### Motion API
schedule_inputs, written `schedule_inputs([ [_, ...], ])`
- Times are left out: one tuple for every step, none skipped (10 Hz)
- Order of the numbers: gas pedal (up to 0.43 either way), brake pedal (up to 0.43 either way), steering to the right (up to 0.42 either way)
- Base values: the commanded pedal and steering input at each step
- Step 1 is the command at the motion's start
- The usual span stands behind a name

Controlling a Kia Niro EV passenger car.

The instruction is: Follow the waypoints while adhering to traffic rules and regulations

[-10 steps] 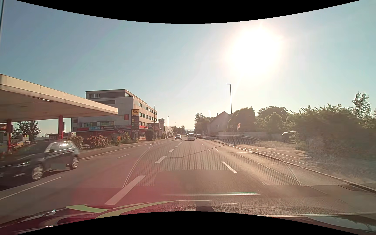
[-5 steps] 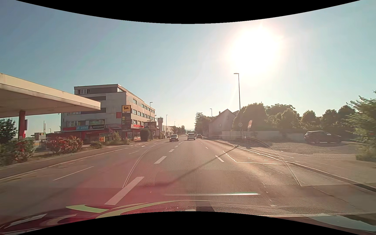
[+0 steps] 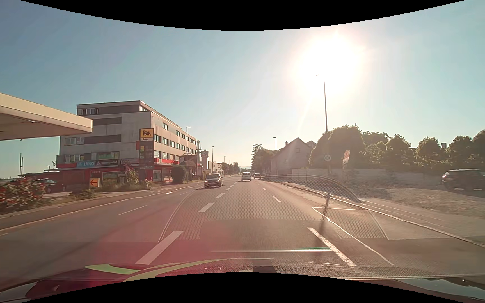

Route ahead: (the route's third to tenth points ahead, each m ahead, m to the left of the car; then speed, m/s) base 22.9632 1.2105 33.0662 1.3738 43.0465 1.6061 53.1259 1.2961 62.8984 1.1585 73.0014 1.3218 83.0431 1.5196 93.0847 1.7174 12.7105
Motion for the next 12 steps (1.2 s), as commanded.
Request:
schedule_inputs([
  [0.079, 0.000, -0.002],
  [0.079, 0.000, -0.001],
  [0.079, 0.000, -0.002],
  [0.079, 0.000, -0.002],
  [0.079, 0.000, -0.002],
  [0.079, 0.000, -0.001],
  [0.079, 0.000, -0.002],
  [0.079, 0.000, -0.002],
  [0.079, 0.000, -0.002],
  [0.079, 0.000, -0.001],
  [0.079, 0.000, -0.001],
  [0.079, 0.000, -0.002],
])
